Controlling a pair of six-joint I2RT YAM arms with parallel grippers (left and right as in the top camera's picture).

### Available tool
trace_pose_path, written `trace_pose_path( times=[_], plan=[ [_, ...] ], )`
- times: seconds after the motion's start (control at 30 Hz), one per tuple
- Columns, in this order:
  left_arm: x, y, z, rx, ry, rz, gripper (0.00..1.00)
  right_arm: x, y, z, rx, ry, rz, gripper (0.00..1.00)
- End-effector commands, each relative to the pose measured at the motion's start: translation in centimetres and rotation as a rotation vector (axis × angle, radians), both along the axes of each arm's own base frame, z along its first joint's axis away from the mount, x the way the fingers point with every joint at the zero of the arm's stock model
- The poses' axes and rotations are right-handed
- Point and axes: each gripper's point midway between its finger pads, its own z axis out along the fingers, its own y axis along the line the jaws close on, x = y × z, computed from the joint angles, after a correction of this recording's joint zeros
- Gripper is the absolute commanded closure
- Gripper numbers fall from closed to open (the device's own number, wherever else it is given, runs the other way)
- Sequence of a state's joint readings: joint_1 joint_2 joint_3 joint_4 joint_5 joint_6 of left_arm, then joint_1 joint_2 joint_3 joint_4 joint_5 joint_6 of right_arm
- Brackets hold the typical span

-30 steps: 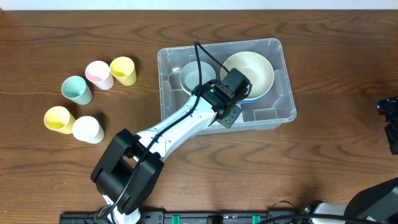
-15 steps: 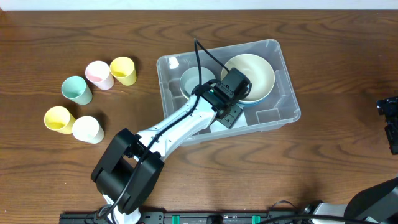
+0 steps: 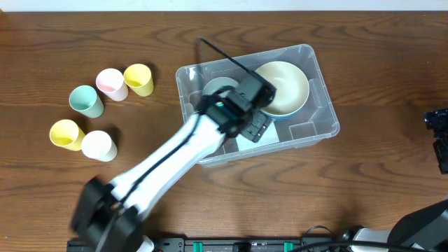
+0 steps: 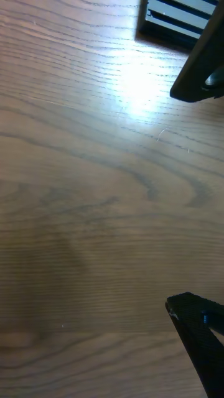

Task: Pack container
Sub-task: 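Lower the light blue cup into the bin's front and release, then withdraw the left gripper out of the bin toward the cups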

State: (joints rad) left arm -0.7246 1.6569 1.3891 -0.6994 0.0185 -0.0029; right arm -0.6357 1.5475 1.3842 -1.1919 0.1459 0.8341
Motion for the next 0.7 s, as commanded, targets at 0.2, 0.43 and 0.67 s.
trace_pose_path(
  times=[0.2,0.43,0.67],
  plan=[
    [-1.4,5.7,5.2,-0.033,-0.004,0.189,0.25,-0.2,-0.2,0.1,-0.002,-0.003,-0.025,0.01],
    [-5.5,11.1,4.2,0.007,0.212,0.499,0.43,-0.2,-0.2,0.1,-0.002,-0.003,-0.025,0.01],
    [-10.2,12.7,5.0,0.051,0.304,0.548,0.8,-0.2,-0.2,0.1,-0.002,-0.003,-0.025,0.01]
  ],
)
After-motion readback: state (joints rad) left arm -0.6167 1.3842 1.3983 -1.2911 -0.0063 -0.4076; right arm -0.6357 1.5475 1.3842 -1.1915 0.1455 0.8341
